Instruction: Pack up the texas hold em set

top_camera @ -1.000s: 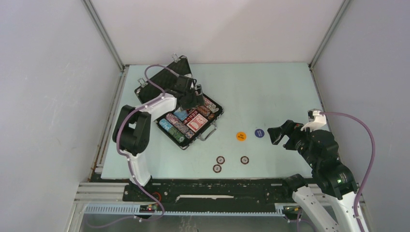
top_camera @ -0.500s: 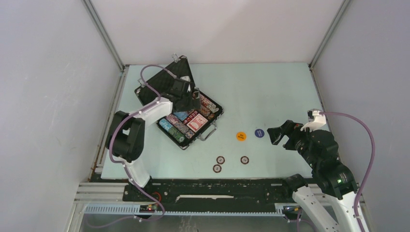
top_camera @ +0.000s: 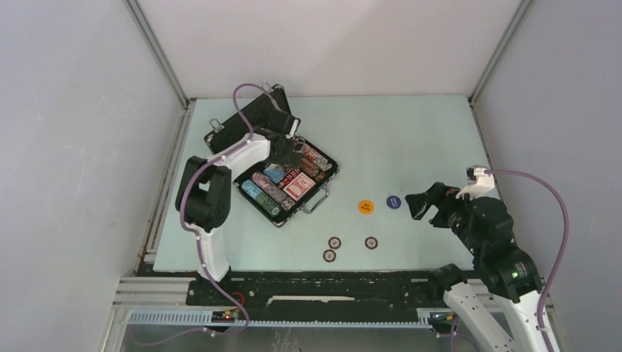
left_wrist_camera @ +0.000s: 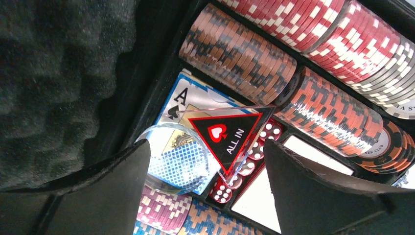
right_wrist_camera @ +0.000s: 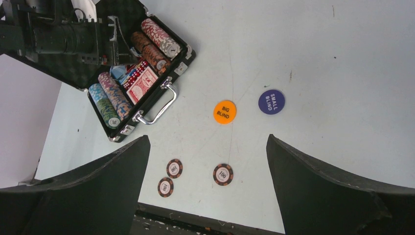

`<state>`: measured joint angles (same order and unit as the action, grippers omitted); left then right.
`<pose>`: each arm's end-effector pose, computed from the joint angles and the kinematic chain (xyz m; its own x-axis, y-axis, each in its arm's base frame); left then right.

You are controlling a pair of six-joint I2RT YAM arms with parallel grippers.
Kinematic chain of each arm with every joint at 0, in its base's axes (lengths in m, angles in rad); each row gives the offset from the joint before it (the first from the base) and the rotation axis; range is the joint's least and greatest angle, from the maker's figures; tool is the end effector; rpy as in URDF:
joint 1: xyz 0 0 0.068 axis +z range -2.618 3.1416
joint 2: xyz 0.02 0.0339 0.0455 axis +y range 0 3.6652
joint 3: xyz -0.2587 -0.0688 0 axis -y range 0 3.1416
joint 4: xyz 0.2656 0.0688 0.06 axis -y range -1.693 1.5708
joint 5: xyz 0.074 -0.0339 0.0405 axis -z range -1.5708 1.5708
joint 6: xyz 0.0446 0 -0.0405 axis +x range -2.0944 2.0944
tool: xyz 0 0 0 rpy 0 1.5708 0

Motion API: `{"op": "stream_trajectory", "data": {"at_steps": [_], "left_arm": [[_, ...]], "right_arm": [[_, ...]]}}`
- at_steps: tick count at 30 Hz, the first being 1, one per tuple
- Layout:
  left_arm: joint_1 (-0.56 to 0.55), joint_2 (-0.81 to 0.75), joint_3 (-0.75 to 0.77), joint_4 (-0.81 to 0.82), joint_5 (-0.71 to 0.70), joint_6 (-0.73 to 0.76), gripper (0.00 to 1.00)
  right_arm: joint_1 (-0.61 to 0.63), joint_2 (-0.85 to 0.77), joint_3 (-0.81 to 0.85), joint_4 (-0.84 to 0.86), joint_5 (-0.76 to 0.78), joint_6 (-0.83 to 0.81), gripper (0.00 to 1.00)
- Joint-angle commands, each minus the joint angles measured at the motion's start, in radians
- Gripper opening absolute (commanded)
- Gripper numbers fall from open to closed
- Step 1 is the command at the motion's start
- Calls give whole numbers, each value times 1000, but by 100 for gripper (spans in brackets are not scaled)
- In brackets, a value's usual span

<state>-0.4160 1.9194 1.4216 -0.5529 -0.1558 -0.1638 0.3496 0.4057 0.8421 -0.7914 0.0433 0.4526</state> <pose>0.3953 -0.1671 0.1801 -0.8367 0.1935 -0.5123 0.1948 0.9795 0.0518 0.1029 0.0355 0.3410 -0.4267 0.3095 -0.8498 -0.1306 0.9087 0.3965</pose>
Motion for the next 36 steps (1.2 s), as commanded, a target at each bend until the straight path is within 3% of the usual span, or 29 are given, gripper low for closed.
{"op": "stream_trajectory", "data": {"at_steps": [1,7,12,19,25,30,36], "left_arm": [[4,45,118,-73,-4,110,90],[4,93,177,-107,50,152,90],[6,107,203,-136,53,162,96],[5,128,235,-153,58,226,86],[5,155,264,-169,47,255,85],[6,159,264,-161,40,276,75],[5,157,259,-160,56,291,82]], "right_arm": [[9,-7,-5,28,-1,-17,100],[9,-4,-5,28,0,-17,100],[9,-2,-5,28,1,-16,100],[10,1,-5,28,1,-16,100],[9,-3,-5,29,2,-16,100],[10,-6,-5,28,1,-17,100],[11,-2,-5,28,1,-16,100]]}}
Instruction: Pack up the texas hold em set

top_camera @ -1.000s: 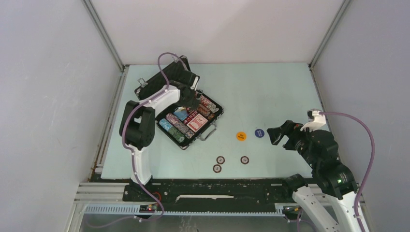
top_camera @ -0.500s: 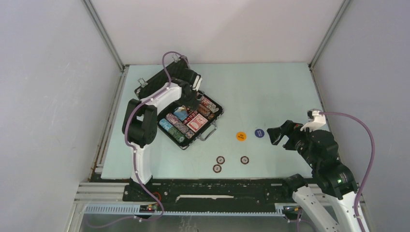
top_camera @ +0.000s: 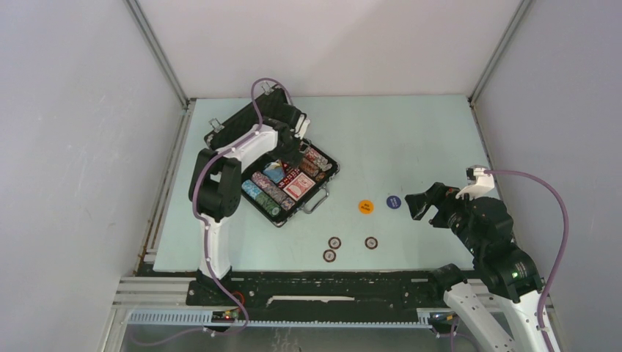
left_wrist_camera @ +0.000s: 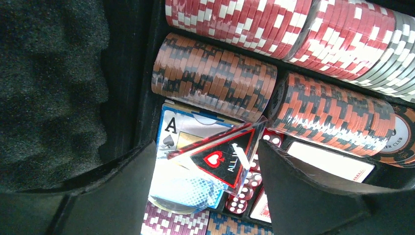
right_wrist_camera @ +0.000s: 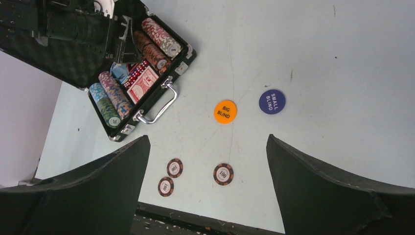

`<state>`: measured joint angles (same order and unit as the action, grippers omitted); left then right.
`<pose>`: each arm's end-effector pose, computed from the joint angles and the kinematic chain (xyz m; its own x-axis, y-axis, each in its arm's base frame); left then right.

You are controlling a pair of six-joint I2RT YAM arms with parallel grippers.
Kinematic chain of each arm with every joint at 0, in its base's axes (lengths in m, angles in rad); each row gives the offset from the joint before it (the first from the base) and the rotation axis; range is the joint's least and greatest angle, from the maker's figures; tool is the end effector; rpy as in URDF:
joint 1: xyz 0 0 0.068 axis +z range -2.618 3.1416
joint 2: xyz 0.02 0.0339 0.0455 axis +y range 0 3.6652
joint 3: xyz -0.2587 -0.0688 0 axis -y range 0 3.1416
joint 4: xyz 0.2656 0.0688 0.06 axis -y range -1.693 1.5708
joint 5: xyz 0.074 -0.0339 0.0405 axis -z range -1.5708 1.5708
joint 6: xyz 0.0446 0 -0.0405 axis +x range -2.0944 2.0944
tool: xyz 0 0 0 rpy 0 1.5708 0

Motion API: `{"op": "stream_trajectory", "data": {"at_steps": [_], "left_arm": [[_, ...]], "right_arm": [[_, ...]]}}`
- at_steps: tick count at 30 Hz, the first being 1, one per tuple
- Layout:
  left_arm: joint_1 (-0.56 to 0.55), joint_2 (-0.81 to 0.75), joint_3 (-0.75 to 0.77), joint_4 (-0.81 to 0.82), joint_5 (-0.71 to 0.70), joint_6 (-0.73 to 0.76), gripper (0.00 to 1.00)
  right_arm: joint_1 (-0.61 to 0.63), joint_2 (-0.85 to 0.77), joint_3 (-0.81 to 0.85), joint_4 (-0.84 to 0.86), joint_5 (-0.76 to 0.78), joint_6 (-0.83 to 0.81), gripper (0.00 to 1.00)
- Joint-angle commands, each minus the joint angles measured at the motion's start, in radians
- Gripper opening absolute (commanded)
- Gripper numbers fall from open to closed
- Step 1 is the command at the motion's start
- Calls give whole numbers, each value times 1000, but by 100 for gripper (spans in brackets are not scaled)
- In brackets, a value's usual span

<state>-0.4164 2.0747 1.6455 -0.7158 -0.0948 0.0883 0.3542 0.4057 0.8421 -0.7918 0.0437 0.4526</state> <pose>0.4227 -0.1823 0.1762 -0.7973 0.4486 -0.4038 0.4389 0.8902 0.1223 0.1027 0.0359 0.3410 -0.4282 0.3074 -0.8498 -0.1344 0.9082 0.3963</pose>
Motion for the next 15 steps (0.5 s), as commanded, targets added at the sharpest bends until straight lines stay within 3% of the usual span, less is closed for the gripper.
{"op": "stream_trajectory", "data": {"at_steps": [1,5,9,15], "left_arm": [[7,-3,30,3,-1,39,84],[0,-24,6,3,-10,43,92],[-18,-43,-9,7,-57,40,94],[-25,-35,-8,15,-44,40,88]], "right_arm": [[7,-3,-4,28,0,-16,99],[8,0,-5,27,3,-17,100],[6,1,-5,26,1,-15,100],[9,0,-5,26,-1,-15,100]]}}
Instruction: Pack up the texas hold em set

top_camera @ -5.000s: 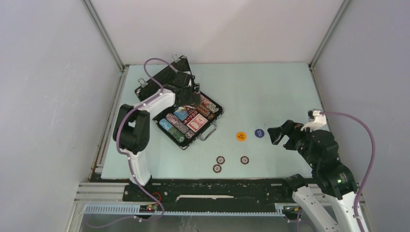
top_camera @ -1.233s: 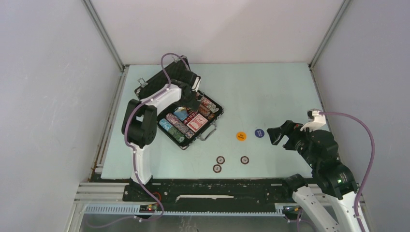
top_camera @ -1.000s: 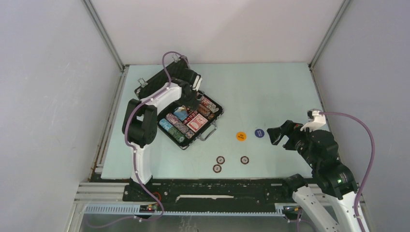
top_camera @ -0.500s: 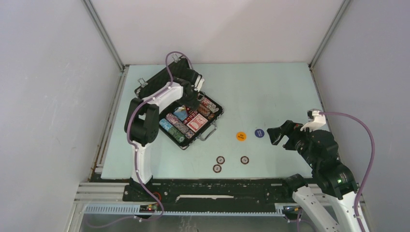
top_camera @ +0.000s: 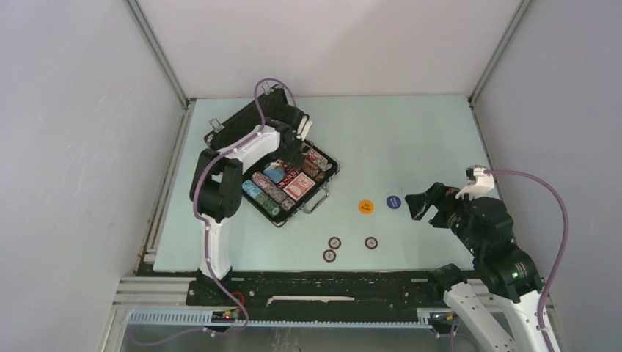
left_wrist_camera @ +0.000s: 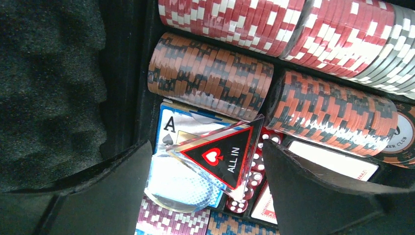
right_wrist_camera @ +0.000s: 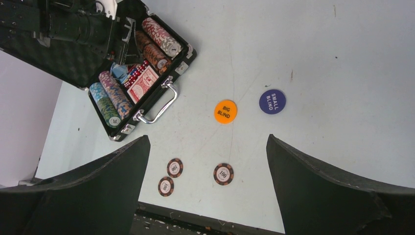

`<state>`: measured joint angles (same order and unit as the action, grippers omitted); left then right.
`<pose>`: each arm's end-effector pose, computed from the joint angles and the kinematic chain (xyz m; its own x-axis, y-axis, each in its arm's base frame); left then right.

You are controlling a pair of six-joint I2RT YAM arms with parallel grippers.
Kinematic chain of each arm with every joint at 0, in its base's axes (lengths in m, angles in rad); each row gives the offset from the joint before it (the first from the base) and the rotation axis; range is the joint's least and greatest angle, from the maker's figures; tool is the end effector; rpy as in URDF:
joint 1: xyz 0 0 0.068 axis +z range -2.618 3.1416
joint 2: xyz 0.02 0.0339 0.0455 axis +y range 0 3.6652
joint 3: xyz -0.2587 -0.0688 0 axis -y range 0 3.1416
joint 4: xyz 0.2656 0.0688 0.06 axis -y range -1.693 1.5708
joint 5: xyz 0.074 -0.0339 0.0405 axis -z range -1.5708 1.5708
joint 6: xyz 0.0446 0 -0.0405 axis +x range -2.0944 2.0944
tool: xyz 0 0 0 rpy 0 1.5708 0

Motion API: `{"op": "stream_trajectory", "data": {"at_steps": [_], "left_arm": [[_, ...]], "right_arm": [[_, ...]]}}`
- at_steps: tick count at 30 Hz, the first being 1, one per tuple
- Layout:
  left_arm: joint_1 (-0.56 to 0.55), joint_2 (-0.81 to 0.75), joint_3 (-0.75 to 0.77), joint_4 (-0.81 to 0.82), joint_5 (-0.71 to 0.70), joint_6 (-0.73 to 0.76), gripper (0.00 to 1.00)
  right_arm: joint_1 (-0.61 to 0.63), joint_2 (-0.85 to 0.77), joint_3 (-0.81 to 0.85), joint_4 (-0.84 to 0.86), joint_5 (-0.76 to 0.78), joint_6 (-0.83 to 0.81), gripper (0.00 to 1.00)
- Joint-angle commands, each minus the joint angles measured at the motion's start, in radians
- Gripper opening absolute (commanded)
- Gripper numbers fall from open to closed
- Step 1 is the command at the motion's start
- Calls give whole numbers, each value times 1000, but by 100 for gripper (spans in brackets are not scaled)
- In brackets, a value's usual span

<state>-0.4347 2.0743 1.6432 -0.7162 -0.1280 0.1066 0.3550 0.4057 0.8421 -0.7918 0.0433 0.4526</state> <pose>0.4194 -0.1885 0.1758 -0.7828 0.4798 -0.3962 0.4560 0.8756 0.1594 0.1027 0.0360 0.3410 -0.4286 0.3070 -0.8497 -0.1354 0.9080 0.3964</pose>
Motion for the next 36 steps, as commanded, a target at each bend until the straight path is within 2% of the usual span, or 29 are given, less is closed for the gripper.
{"op": "stream_trajectory", "data": {"at_steps": [1,8,14,17,25,33,36], "left_arm": [[-7,-29,-2,12,-12,23,87],[-9,-19,9,-6,-5,30,75],[-9,-13,10,-9,-17,30,78],[-9,-10,10,-9,-11,30,77],[-10,-52,-1,-21,25,47,53],[-9,-143,-31,-52,41,97,50],[-10,-172,-68,-28,89,126,49]], "right_arm": [[7,-1,-5,27,0,-15,100],[7,1,-5,27,1,-14,100],[7,1,-5,28,2,-14,100],[7,1,-5,28,2,-15,100],[8,-1,-5,26,2,-15,100],[8,1,-5,26,0,-14,100],[9,1,-6,27,-1,-14,100]]}}
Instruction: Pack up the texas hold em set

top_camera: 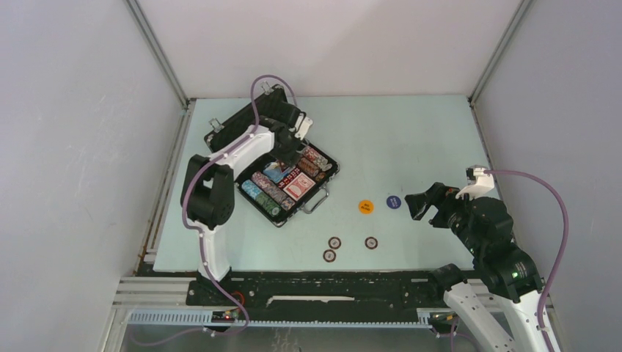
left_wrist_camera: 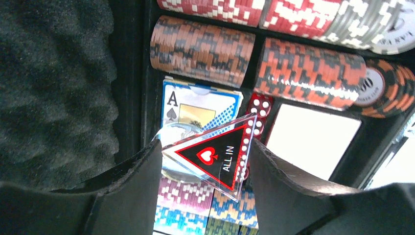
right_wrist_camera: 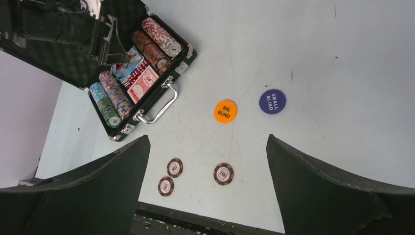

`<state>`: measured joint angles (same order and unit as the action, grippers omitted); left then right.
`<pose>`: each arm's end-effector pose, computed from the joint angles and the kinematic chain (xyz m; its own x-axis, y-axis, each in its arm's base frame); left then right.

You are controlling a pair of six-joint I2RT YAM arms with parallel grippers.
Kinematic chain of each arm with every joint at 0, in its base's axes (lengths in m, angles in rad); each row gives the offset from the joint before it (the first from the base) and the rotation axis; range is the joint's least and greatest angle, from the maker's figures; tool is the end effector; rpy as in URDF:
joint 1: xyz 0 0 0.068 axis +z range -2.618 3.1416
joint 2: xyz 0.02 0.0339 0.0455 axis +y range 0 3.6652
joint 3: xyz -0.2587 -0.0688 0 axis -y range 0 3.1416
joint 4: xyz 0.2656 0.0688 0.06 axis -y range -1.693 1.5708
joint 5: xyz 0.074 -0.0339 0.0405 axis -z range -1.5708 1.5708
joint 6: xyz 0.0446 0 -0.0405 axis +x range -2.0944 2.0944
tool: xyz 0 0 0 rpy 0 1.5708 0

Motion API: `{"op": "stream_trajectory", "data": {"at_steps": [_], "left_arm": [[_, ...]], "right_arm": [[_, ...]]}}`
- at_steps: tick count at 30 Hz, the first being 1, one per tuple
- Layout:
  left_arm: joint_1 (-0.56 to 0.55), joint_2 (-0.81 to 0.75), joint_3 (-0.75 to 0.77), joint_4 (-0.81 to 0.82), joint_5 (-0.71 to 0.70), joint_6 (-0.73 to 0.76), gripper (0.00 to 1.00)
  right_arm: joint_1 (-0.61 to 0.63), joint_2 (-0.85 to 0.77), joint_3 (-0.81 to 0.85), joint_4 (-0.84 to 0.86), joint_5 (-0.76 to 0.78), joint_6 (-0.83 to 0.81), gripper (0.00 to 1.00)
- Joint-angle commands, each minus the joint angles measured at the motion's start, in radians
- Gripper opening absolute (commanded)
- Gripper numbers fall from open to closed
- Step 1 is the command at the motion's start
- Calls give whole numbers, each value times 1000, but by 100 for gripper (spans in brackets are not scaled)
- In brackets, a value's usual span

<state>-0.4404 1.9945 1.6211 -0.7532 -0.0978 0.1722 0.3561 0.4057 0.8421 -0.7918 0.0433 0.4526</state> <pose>0.4057 -0.1864 0.2014 -0.7385 0.5366 -0.4083 0.5206 0.8386 0.1605 0.1026 0.0361 0.3410 -0.4290 0.3066 -0.8497 -0.1364 0.9079 0.3964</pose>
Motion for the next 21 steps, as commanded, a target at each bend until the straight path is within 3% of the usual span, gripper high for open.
{"op": "stream_trajectory", "data": {"at_steps": [1,6,17,21], "left_arm": [[-5,-100,-59,20,83,73,49],[-9,-85,-91,75,188,138,50],[24,-33,-102,190,247,218,49],[38,-7,-74,158,259,217,50]], "right_arm": [[7,0,-6,27,-1,-13,100],[7,2,-6,29,-1,-15,100],[8,3,-6,27,4,-16,100],[7,6,-5,26,3,-15,100]]}}
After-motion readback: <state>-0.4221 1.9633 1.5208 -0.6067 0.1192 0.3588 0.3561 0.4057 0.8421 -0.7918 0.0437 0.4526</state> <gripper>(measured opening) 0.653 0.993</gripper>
